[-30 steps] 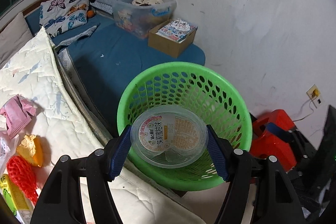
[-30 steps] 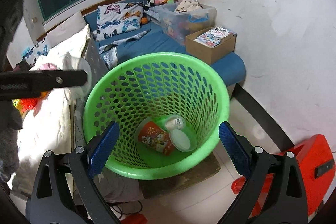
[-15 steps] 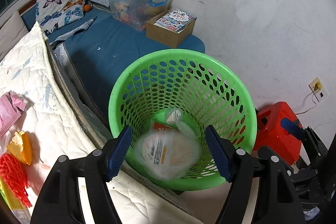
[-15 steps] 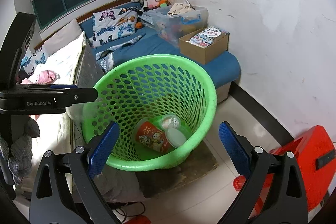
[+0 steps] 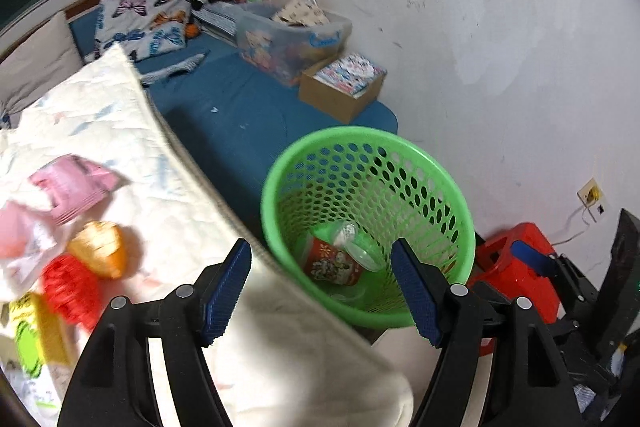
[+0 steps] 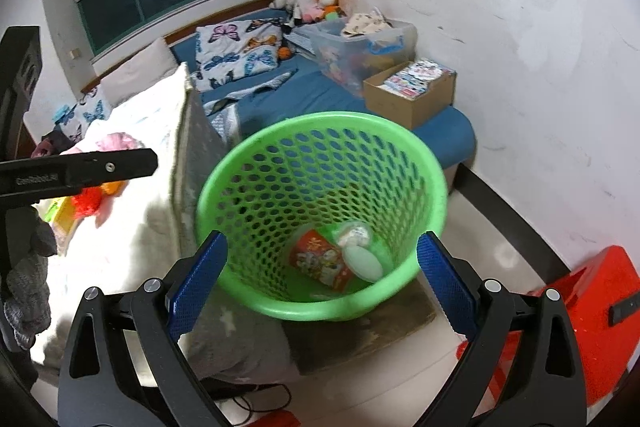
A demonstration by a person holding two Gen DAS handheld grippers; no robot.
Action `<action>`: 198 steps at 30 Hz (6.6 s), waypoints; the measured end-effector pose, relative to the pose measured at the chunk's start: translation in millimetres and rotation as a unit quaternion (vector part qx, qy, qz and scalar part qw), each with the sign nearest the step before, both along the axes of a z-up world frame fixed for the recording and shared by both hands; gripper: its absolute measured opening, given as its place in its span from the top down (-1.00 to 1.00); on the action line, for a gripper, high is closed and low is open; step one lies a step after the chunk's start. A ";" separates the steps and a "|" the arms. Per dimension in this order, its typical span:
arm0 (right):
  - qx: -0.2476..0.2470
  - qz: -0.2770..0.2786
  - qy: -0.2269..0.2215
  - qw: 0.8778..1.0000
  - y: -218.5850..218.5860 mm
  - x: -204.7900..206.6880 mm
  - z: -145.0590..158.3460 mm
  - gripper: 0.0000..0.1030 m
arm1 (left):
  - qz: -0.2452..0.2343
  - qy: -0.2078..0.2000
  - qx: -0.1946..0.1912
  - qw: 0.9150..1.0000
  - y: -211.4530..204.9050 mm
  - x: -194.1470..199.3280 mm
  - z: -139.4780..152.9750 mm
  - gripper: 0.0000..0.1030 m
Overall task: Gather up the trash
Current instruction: 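Move both tools back over the mattress toward the remaining trash, then grasp the red mesh net with the right tool while the left tool approaches the milk carton, then grasp the white milk carton with the left tool while the right tool holds the red net, then carry the red net into the green basket and open the right tool while the left carries the carton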
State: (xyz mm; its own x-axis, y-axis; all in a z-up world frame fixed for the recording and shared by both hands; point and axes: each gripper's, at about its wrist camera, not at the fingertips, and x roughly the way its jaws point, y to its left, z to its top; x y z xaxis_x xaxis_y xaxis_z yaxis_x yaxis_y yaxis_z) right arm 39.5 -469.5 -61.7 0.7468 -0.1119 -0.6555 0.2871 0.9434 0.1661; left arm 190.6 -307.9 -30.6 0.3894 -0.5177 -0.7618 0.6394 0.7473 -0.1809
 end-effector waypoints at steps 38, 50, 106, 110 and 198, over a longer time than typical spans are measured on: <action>-0.007 0.247 -0.003 0.969 209.8 133.3 26.3 -0.76 | 0.272 -0.013 -0.033 0.962 308.4 -26.0 -6.1 -0.36; -0.033 0.272 0.013 0.962 237.7 175.1 11.9 -0.59 | 0.285 -0.022 -0.032 0.958 329.1 -28.1 -2.4 -0.36; 0.033 0.249 -0.009 0.968 198.2 111.0 43.1 0.34 | -0.027 -0.041 0.103 0.993 322.9 50.9 1.8 -0.49; 0.035 0.232 -0.008 0.972 193.1 106.7 44.9 0.34 | -0.069 -0.032 0.099 0.992 317.6 59.1 -2.5 -0.53; 0.016 -0.029 0.019 0.999 -54.7 47.6 -9.1 -0.29 | -0.122 0.006 -0.008 0.992 20.8 27.7 47.6 0.14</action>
